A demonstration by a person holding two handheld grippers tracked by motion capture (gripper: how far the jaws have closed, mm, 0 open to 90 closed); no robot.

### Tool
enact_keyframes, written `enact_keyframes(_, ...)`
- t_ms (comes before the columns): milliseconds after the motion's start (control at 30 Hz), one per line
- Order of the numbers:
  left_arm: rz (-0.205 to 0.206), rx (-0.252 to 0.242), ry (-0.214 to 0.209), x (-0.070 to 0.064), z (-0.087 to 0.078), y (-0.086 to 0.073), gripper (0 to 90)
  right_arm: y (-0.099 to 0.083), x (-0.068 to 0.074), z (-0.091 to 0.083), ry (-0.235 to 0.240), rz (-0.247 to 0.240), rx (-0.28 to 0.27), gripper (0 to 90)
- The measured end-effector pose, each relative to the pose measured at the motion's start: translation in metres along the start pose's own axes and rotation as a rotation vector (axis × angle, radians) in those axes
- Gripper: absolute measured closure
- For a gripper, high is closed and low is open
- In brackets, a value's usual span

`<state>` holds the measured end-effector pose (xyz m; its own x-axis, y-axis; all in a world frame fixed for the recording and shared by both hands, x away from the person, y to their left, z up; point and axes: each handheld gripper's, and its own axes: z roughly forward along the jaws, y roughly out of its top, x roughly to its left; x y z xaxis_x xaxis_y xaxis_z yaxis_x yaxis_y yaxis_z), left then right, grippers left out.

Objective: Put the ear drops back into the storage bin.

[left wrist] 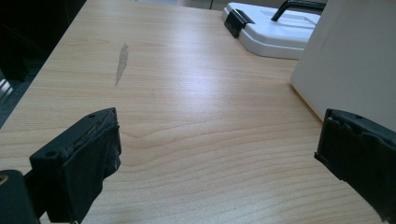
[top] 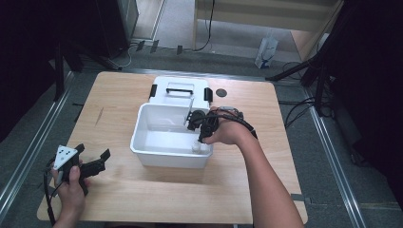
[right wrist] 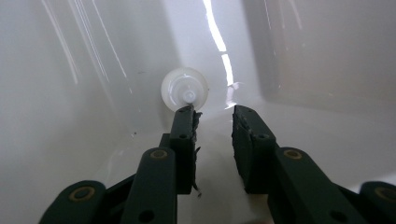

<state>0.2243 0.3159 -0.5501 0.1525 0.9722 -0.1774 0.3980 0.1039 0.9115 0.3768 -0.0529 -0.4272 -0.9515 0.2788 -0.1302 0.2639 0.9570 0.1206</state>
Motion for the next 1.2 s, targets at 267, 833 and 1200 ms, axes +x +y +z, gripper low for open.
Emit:
enact_keyframes(267, 0.001, 0.002, 0.004, -0.001, 0.0, 0.0, 0.5, -0.003, 0.001, -0.015, -0.003, 0.018, -0.071, 57.9)
enact_keyframes(833, 0.006, 0.007, 0.001, -0.001, 0.001, 0.0, 0.4, -0.026, -0.01, -0.048, -0.188, 0.274, -0.181, 3.0)
enact_keyframes(1200, 0.009, 0.01, 0.001, -0.001, 0.001, 0.0, 0.4, -0.05, -0.013, -0.039, -0.178, 0.407, -0.201, 0.0)
